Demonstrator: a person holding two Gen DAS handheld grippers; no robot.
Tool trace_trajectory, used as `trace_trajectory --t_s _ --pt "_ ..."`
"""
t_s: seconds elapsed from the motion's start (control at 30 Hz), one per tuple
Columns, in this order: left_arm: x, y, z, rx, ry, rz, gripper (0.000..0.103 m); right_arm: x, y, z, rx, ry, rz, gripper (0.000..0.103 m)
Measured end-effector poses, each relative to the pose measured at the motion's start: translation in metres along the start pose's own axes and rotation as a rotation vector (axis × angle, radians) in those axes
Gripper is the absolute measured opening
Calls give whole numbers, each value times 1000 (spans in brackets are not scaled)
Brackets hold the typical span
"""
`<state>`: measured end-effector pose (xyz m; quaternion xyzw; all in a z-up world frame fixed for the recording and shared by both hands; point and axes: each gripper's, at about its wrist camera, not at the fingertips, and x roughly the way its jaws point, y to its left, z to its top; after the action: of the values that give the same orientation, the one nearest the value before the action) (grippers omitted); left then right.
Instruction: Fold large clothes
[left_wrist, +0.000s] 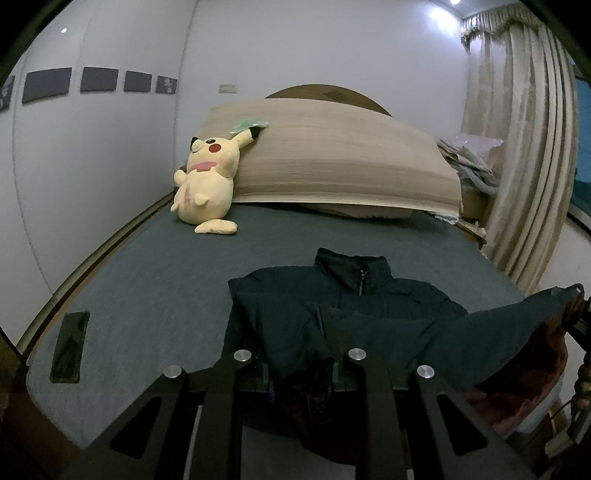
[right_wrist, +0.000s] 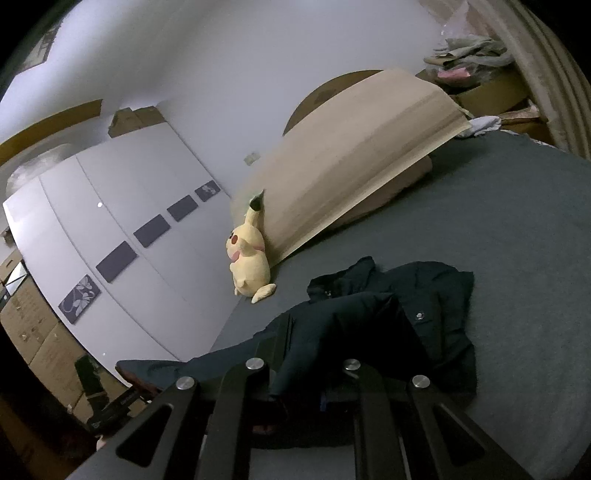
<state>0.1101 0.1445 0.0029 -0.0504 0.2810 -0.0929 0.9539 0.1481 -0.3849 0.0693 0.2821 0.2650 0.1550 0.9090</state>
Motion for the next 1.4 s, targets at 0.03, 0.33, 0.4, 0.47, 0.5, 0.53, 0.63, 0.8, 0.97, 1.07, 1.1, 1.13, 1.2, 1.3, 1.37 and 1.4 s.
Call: trace_trajectory --t_s 0.03,0.33,0.4,0.47,0.5,0.53,0.63,0.8,0.97,1.07,1.1,1.13,1.2,1.3,1.37,1.4 --pt "2 0 0 0 1 0 19 1 -1 1 0 2 -4 12" --pt "16 -4 5 3 10 -1 19 15 -8 6 10 8 -20 12" --pt "18 -3 6 0 12 0 19 17 -8 6 11 8 -20 12" --pt "21 -3 7 -3 15 1 19 18 -7 6 6 6 -23 12" --pt "22 -4 8 -2 16 1 19 19 -7 6 5 6 -25 12" --pt "23 -4 9 -1 15 1 19 20 -7 6 6 6 -26 12" --pt "24 -4 9 -6 16 -2 19 22 -6 6 8 6 -32 12" --pt "25 -2 9 -11 14 -7 19 22 -3 7 1 6 -44 12" --pt "25 -1 12 -7 11 -10 19 23 2 9 -5 3 -51 12" --pt "27 -1 10 -10 15 -6 19 24 1 7 -5 1 -50 12" --pt "28 -1 9 -7 15 -4 19 24 1 6 -7 1 -49 12" --pt "28 -1 9 -6 15 -5 19 24 1 6 -7 0 -50 12" --pt "27 -2 9 -10 15 -5 19 24 1 6 -1 -1 -50 12" --pt "27 -3 8 -1 10 -4 19 24 3 6 -7 -3 -51 12" --pt "28 -3 8 -2 13 -4 19 25 4 7 -9 -2 -52 12" --pt "29 -3 9 1 14 -4 19 25 5 7 -14 -1 -53 12"
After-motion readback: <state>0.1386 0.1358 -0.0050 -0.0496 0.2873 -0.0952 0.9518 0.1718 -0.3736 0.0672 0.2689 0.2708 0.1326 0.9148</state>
